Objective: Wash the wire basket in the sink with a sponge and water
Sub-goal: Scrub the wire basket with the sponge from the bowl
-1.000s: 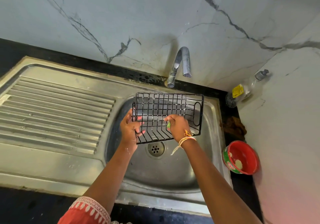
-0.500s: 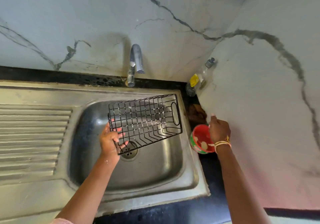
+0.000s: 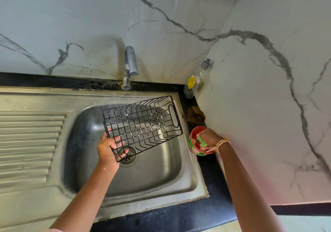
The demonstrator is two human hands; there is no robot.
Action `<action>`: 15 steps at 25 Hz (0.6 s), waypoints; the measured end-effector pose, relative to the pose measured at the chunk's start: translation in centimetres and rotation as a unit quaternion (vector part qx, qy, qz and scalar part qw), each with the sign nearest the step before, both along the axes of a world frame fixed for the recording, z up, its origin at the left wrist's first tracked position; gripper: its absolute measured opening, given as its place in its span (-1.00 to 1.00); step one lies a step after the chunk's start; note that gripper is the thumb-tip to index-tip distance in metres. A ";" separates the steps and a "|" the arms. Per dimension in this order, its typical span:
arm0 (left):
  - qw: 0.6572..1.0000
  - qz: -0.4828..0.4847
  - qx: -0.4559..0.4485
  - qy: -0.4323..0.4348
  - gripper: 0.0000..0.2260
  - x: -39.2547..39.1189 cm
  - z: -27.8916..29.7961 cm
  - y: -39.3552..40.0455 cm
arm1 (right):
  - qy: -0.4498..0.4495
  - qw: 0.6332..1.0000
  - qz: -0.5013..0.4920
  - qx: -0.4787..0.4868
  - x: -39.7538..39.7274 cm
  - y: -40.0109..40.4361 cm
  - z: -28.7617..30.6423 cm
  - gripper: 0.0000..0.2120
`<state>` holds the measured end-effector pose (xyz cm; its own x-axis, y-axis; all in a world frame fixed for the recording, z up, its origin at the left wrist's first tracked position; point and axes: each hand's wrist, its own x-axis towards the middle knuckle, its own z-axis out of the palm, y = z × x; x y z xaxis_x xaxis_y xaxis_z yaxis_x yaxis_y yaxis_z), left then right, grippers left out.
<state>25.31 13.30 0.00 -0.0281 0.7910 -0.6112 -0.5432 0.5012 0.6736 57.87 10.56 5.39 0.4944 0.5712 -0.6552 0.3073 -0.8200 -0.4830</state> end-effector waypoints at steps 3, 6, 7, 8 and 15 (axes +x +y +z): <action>1.000 0.003 -0.004 0.005 -0.44 -0.2 -0.1 0.3 | -0.149 0.976 0.112 0.115 -0.5 -0.7 -0.7 -0.78; 1.000 0.008 -0.011 0.008 -0.44 -0.2 -0.2 0.7 | -0.170 0.951 0.050 0.254 -1.0 -1.5 -1.5 -0.87; 1.000 0.008 -0.013 0.008 -0.42 -0.2 -0.2 0.7 | -0.179 0.949 0.055 0.254 -1.2 -1.7 -1.6 -0.87; 1.000 0.009 -0.014 0.009 -0.41 -0.3 -0.3 0.7 | -0.188 0.949 0.078 0.242 -1.3 -1.8 -1.8 -0.88; 1.000 0.014 -0.021 0.008 -0.40 -0.5 -0.8 1.0 | -0.253 0.928 0.253 0.100 0.1 -1.4 -1.9 -0.75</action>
